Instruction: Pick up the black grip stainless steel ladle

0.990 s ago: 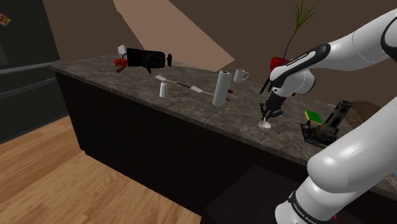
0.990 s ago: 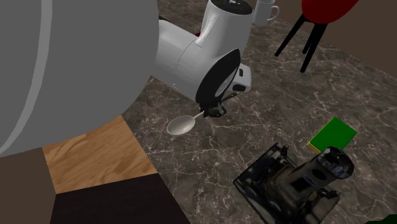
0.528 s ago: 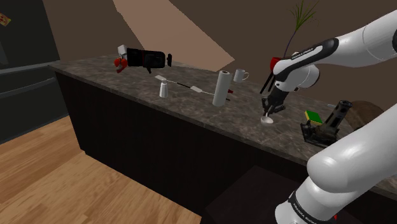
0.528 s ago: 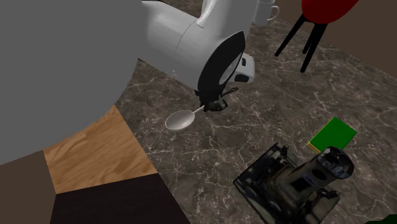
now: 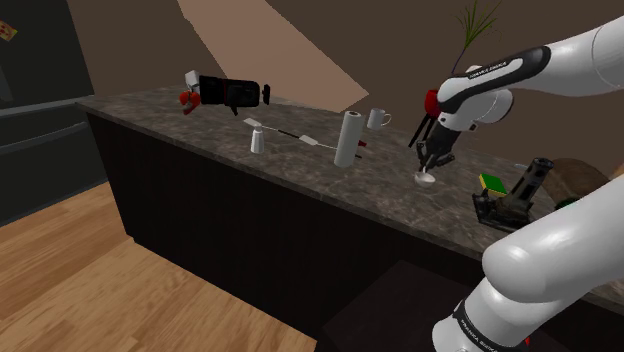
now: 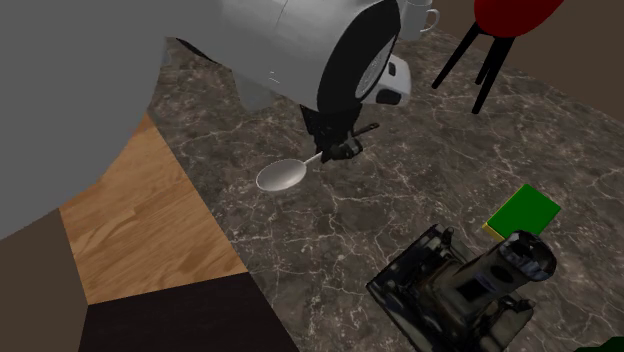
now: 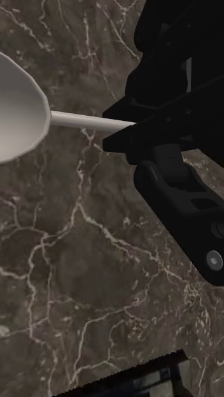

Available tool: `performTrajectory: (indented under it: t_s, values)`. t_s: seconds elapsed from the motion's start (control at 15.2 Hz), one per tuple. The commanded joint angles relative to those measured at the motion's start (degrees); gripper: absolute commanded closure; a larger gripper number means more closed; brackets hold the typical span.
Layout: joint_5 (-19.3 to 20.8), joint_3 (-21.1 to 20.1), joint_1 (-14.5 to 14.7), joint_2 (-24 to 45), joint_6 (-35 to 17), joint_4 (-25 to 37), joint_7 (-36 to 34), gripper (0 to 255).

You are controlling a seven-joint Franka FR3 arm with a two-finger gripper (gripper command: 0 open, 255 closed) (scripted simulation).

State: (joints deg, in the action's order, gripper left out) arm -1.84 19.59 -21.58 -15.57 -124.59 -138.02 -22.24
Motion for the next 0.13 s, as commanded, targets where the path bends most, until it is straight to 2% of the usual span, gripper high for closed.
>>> performTrajectory:
  t_s: [0.0,0.07]
  values:
    - [0.19,-0.17,-0.03,-0.53,0.90,0.37,-0.32,255]
    - [0.19,-0.17,-0.03,-0.53,0.90,0.38,-0.31,255]
